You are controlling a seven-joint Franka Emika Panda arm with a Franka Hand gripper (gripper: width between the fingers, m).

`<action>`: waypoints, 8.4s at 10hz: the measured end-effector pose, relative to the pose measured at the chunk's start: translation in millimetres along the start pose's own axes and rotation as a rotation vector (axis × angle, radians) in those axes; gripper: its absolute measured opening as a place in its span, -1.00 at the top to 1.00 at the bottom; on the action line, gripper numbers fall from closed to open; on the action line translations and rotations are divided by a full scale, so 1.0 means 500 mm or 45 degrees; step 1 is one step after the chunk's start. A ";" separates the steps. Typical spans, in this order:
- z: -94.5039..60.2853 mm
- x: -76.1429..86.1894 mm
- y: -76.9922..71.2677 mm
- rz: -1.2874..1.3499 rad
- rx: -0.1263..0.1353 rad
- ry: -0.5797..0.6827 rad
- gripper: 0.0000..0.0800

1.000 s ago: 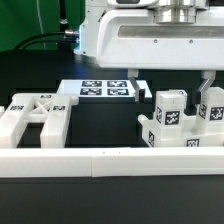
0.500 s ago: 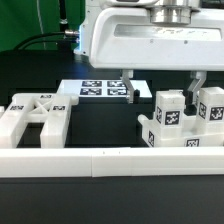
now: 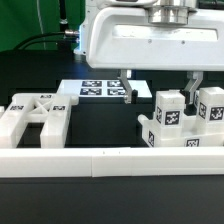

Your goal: Assemble chair

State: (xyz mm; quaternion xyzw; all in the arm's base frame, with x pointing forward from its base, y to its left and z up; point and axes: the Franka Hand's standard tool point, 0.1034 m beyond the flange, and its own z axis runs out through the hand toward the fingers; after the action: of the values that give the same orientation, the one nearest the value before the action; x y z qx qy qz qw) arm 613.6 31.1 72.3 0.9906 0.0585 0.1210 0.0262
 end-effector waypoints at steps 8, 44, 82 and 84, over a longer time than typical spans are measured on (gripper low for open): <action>0.079 -0.069 0.003 -0.040 -0.036 0.030 -0.62; 0.010 -0.147 0.087 0.072 0.186 -1.519 0.92; 0.069 -0.100 0.291 0.033 0.080 -0.317 -0.62; 0.073 -0.108 0.279 0.060 0.096 -0.348 -0.62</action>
Offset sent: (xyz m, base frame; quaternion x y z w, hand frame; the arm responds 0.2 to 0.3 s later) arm -0.0201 0.0093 -0.0255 0.0305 0.0279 -0.0026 0.9991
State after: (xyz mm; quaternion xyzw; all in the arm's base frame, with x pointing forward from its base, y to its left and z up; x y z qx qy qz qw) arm 585.7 -115.4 33.5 0.9992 0.0357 -0.0169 -0.0061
